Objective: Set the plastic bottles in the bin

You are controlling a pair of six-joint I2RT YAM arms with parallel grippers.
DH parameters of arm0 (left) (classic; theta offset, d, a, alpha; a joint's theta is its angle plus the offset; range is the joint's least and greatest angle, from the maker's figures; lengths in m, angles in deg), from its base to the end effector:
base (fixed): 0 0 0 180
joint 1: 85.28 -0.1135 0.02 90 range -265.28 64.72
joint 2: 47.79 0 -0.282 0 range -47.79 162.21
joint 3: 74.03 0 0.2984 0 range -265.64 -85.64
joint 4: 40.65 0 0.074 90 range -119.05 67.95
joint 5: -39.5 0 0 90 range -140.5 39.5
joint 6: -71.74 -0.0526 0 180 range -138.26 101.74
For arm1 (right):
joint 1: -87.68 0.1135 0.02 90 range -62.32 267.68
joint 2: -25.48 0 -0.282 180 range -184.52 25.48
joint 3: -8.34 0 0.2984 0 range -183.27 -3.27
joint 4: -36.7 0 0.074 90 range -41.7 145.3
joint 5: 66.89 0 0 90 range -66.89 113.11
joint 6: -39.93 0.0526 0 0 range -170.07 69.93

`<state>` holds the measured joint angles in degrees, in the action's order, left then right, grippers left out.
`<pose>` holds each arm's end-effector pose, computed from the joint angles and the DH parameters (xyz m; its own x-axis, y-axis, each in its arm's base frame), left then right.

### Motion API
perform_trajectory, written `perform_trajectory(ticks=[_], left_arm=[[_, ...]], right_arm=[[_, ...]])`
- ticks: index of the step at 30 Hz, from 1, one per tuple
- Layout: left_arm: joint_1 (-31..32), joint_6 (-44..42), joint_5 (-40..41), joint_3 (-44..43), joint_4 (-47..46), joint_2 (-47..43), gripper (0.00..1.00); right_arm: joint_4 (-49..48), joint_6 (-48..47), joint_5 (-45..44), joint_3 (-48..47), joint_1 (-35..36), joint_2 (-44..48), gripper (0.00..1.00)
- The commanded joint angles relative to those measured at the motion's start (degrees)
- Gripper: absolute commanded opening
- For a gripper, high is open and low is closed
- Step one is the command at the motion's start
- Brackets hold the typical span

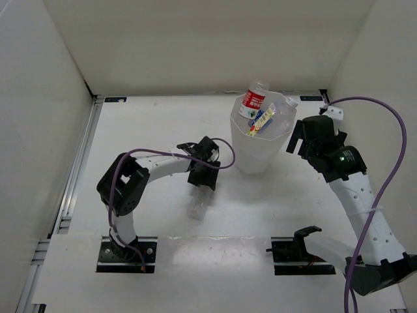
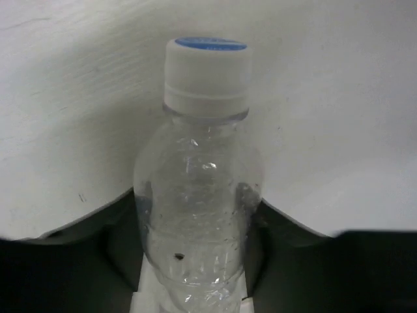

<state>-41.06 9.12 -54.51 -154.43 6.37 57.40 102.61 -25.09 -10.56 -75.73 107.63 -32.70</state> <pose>0.2872 -0.2846 0.1404 -0.9317 0.2666 -0.2466 0.3185 0.9260 -0.2026 0.2261 0.0511 0.4077 -0.4993 0.1927 -0.8447 0.3596 0.9331 0.0002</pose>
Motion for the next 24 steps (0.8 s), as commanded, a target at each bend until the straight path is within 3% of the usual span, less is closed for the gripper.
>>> perform_trajectory(ticks=[1, 4, 9, 16, 19, 24], left_arm=[[-1.86, -0.74, -0.19, 0.86, -0.26, -3.58, 0.53], [-3.70, -2.06, -1.61, 0.33, 0.26, -6.73, 0.15], [-6.07, -6.09, 0.40, -3.79, 3.52, -14.03, 0.12], [-13.45, -13.57, 7.61, -21.44, 4.13, -18.00, 0.10], [-14.61, -14.80, 9.45, -35.93, 3.35, -13.18, 0.10], [-12.68, -14.81, 6.92, -68.80, 0.54, 1.03, 0.10]], right_arm=[[-3.14, -2.03, -1.84, -1.97, -0.17, -0.80, 0.99], [-4.46, -2.03, -1.23, -2.50, -0.17, -1.94, 0.99], [-5.00, -0.72, -0.69, -3.73, -0.17, -3.87, 0.99], [-5.61, 0.96, -0.17, -4.87, -1.31, -4.41, 0.99], [-6.14, 2.09, 0.36, -4.88, -1.31, -4.41, 0.99], [-6.14, 3.33, 0.36, -3.57, -1.31, -3.36, 0.99]])
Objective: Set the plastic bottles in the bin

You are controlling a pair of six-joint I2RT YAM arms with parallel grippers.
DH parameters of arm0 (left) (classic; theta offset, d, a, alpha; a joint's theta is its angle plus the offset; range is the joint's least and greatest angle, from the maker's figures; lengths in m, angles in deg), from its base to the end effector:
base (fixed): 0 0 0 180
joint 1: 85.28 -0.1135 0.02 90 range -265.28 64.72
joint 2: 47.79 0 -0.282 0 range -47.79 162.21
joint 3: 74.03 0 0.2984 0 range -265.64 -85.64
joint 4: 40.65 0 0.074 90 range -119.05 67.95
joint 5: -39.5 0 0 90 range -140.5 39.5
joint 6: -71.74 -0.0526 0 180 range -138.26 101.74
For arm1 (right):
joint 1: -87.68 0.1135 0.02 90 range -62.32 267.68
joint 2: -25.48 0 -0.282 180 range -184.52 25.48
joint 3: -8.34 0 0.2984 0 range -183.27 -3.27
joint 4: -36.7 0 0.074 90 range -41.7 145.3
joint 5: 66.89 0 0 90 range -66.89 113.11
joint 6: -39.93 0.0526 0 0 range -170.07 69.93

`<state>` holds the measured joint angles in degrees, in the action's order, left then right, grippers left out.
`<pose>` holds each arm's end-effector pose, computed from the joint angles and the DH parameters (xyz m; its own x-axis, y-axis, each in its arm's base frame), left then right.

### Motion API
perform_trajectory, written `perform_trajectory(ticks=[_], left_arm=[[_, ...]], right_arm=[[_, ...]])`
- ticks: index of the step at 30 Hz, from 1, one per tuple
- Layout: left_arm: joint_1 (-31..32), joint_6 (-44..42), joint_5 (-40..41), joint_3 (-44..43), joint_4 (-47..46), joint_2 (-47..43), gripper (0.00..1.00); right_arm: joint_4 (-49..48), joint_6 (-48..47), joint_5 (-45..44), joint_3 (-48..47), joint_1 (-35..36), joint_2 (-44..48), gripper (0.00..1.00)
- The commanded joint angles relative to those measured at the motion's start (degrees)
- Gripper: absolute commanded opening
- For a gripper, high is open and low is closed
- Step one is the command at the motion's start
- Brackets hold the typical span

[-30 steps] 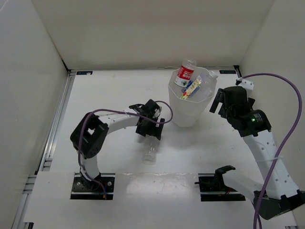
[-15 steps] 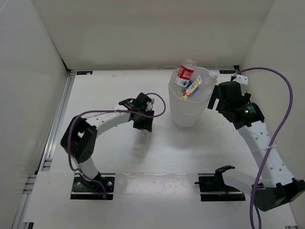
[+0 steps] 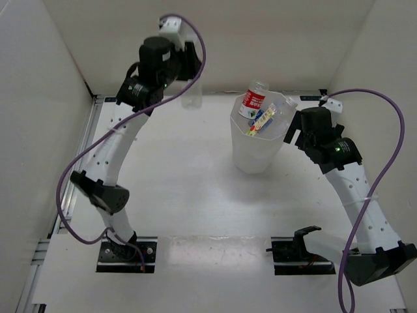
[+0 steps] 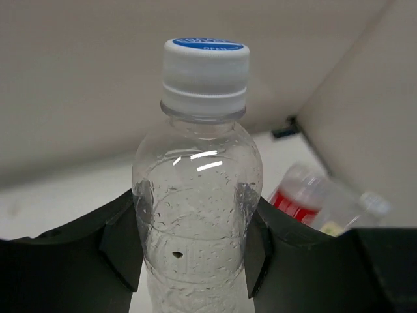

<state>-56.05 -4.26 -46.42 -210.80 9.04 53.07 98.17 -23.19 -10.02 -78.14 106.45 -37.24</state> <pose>0.3837 -0.2104 0.5353 -0.3049 -0.1059 -0.9465 0.3638 0.9055 -0.2185 0.2528 0.0556 0.4122 -0.4533 0.2458 -0.8568 0.3866 0.9203 0.0595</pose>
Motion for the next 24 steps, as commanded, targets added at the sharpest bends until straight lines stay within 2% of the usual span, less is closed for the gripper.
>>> perform_trajectory(ticks=[1, 3, 4, 5, 8, 13, 18, 21, 23, 24], left_arm=[[3.10, -1.43, -2.05, -15.95, -3.01, 7.23, 0.10], [4.42, 2.16, -5.55, -20.10, -4.85, 9.70, 0.10], [4.43, 3.22, -13.58, -20.12, -8.26, 10.40, 0.10], [4.43, 3.84, -16.18, -18.81, -9.42, 11.19, 0.10], [8.02, 0.43, -20.49, -16.87, -9.96, 12.96, 0.10], [16.46, -13.02, -17.27, -11.17, -9.96, 12.44, 0.10], [17.88, -16.45, -11.91, -6.59, -9.96, 11.90, 0.10], [17.88, -17.16, -12.51, -3.69, -9.96, 11.90, 0.10], [18.40, -17.69, -14.62, -2.20, -9.96, 12.43, 0.19], [18.40, -17.69, -14.62, -1.67, -9.96, 12.43, 0.32]], right_arm=[[-1.18, 2.12, -0.19, -1.15, -0.65, 1.89, 0.99], [-0.65, 3.01, -1.76, -0.63, -0.66, 3.29, 0.99], [-0.65, 3.79, -1.77, -0.11, -0.66, 3.83, 0.99], [-0.04, 4.41, -2.73, 0.42, -0.66, 4.44, 0.99], [-0.03, 4.42, -4.14, 1.48, -0.66, 6.99, 0.99], [1.54, 4.94, -4.66, 2.01, -0.66, 9.89, 0.99], [2.87, 4.94, -5.20, 2.54, -0.66, 11.65, 0.99], [2.87, 4.94, -5.20, 3.06, -0.66, 12.18, 0.99], [2.87, 4.94, -5.20, 3.06, -0.66, 12.18, 0.99], [2.87, 4.94, -5.20, 3.06, -0.66, 12.18, 0.99]])
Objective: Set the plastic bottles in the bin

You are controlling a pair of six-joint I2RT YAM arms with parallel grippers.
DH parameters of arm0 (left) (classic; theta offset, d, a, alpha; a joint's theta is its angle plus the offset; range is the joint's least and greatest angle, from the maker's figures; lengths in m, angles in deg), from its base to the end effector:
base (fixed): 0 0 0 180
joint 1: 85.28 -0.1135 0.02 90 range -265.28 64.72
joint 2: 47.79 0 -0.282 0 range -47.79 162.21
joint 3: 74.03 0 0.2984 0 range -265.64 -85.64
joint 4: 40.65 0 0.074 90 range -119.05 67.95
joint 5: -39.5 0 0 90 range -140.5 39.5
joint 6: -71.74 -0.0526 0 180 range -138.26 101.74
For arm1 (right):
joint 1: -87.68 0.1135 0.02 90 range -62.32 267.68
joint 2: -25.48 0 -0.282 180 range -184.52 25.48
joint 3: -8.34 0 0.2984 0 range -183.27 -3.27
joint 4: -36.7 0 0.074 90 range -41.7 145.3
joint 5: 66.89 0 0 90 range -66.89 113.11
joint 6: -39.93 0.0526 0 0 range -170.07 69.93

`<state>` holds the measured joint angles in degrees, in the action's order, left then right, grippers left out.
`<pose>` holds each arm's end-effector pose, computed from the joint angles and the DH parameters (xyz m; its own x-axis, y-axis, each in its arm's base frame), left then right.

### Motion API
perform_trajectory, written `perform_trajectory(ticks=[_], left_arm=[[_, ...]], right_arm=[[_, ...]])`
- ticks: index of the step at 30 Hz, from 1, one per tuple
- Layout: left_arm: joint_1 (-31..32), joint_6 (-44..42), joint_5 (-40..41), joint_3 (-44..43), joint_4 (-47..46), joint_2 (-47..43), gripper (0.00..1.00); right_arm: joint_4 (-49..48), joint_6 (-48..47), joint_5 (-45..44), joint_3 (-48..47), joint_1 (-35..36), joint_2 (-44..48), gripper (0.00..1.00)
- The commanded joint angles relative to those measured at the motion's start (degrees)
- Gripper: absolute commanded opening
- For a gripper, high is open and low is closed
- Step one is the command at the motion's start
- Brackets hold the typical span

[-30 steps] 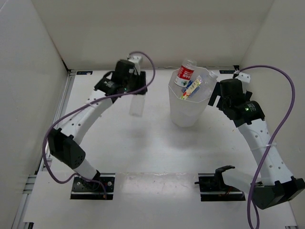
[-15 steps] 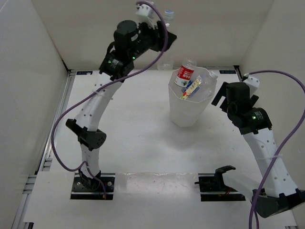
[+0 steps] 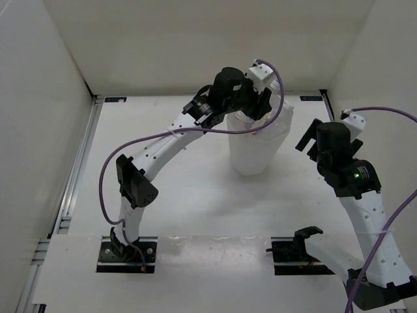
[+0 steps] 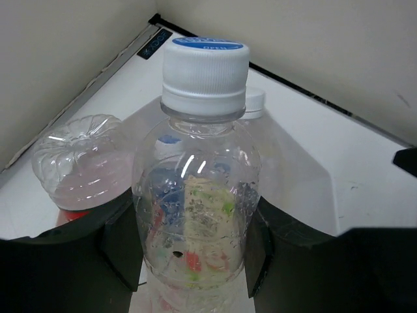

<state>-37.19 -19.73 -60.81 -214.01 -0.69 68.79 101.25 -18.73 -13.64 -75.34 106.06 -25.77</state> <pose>0.3541 -0.4086 0.4484 -0.1686 0.2256 -0.9595 0.8514 0.5239 -0.0264 0.1938 0.0312 0.4317 -0.3122 0.3354 -0.8888 0.4574 0.8731 0.1688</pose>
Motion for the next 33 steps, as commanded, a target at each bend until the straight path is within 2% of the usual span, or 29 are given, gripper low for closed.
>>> perform_trajectory(ticks=[1, 3, 4, 5, 11, 15, 19, 21, 24, 28, 31, 32, 33], left_arm=[[0.15, -2.74, -0.24, 1.55, -0.23, -3.28, 0.41], [0.68, -3.45, 0.80, 1.55, -0.23, -3.28, 0.66], [1.29, -4.14, 2.21, 1.55, -0.23, -3.28, 0.92], [1.30, -4.15, 3.26, 1.03, -0.23, -3.89, 1.00], [1.30, -4.76, 6.78, -0.56, -0.23, -8.20, 1.00], [1.82, -9.75, 7.92, -0.56, -0.23, -11.89, 1.00], [1.30, -16.97, 16.79, -2.66, -0.23, -16.01, 1.00], [-0.27, -19.34, 22.75, -0.57, -0.23, -18.12, 1.00], [-7.29, -18.04, 28.83, 9.34, -0.23, -23.75, 1.00], [-20.54, -14.80, 30.95, 30.13, -0.23, -32.53, 1.00], [-27.59, -13.03, 29.57, 40.36, -0.23, -40.09, 1.00], [-28.92, -11.90, 29.55, 47.36, -0.23, -44.37, 1.00], [-30.24, -10.93, 27.99, 50.82, -0.23, -46.42, 1.00]], right_arm=[[-0.21, 0.48, -1.57, 0.27, -0.27, 0.71, 0.99], [-0.21, 0.48, -1.57, 0.27, -0.27, 0.71, 0.99], [-0.21, 0.48, -1.57, 0.27, -0.27, 0.71, 0.99], [-0.21, -0.04, -1.57, 0.27, -0.27, 0.71, 0.99], [-0.21, -0.04, -0.78, -0.26, -0.27, 0.18, 0.99], [-0.21, -0.57, 2.38, -0.79, -0.27, -1.39, 0.99], [1.01, -0.57, 2.39, -1.93, -0.79, -5.78, 0.99], [3.12, -0.57, 3.00, -3.85, -1.58, -8.59, 0.99], [5.49, -0.04, 4.58, -6.57, -4.73, -11.85, 0.99], [7.43, -0.39, 5.20, -8.00, -10.27, -13.71, 0.99], [6.91, -1.80, 7.39, -6.16, -15.28, -13.71, 0.99], [6.30, -1.80, 8.96, -5.45, -17.56, -13.71, 0.99], [5.25, -2.67, 10.02, -3.45, -18.62, -14.23, 0.99]])
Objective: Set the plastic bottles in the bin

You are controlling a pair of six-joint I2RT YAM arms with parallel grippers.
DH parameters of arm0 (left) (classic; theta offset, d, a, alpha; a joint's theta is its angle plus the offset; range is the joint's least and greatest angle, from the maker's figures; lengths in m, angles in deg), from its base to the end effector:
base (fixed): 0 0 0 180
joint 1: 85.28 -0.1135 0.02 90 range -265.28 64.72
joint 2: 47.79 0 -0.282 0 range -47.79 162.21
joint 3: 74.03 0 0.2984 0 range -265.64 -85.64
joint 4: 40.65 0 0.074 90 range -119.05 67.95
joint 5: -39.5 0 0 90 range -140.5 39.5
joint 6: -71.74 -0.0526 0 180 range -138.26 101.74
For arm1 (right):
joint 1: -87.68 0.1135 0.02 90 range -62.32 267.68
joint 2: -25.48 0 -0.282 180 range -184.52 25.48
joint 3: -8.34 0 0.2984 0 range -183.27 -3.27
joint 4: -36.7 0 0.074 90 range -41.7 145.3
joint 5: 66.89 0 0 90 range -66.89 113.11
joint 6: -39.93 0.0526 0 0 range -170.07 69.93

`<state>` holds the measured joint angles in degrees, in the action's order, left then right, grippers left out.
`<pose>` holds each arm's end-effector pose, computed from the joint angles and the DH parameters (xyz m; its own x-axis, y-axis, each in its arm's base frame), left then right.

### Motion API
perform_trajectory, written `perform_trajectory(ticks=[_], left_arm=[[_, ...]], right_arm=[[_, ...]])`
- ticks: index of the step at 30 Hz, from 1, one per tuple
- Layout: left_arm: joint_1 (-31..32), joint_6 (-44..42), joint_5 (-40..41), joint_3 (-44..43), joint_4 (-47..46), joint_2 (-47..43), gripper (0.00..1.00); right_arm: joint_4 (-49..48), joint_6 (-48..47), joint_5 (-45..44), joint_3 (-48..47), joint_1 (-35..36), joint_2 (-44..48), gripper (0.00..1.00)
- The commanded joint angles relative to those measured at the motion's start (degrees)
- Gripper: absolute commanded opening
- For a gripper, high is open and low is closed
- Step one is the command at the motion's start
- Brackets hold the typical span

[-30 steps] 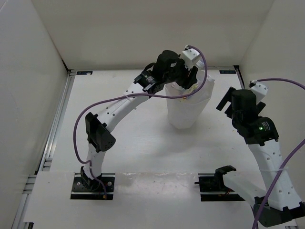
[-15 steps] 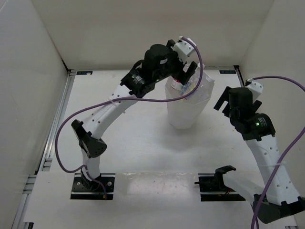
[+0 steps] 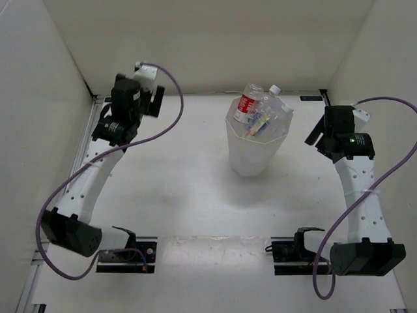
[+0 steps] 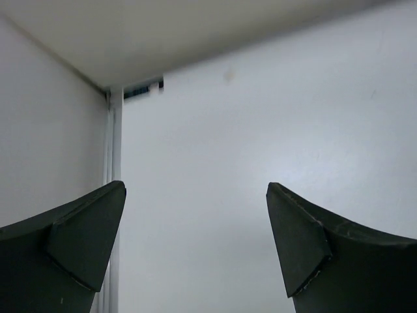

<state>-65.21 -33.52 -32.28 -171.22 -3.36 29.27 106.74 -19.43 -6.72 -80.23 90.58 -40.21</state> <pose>0.3395 -0.1065 0.4545 -0.2554 0.3595 -0.8975 0.1167 0.9330 0.3405 0.2612 -0.0130 0.3988 -0.4803 0.4184 -0.7709 0.6261 0.7791 0.0327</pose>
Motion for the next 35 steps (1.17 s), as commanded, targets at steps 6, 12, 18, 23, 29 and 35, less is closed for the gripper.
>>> perform_trajectory(ticks=[6, 12, 18, 23, 29, 35], left_arm=[[-13.29, 5.95, -5.47, 30.78, 6.12, -18.68, 1.00], [-23.48, 9.72, -2.92, 41.79, 8.23, -21.24, 1.00], [-25.87, 14.12, -2.92, 44.71, 8.23, -25.46, 1.00], [-28.07, 14.74, -0.03, 44.71, 8.23, -25.46, 1.00], [-28.07, 15.44, 0.50, 44.10, 8.23, -25.46, 1.00], [-29.74, 16.49, -0.02, 44.62, 8.23, -25.46, 1.00]], right_arm=[[-4.12, -3.91, 14.95, 10.25, -13.69, -2.07, 0.99], [-7.63, -4.97, 18.22, 13.78, -14.41, -0.85, 0.99], [-8.34, -5.49, 17.61, 13.78, -14.41, -0.23, 0.99], [-8.34, -5.50, 19.36, 14.39, -14.41, 0.83, 0.99], [-8.34, -6.02, 20.42, 16.15, -14.41, 1.36, 0.99], [-9.39, -7.07, 19.89, 17.20, -14.41, 3.90, 0.99]])
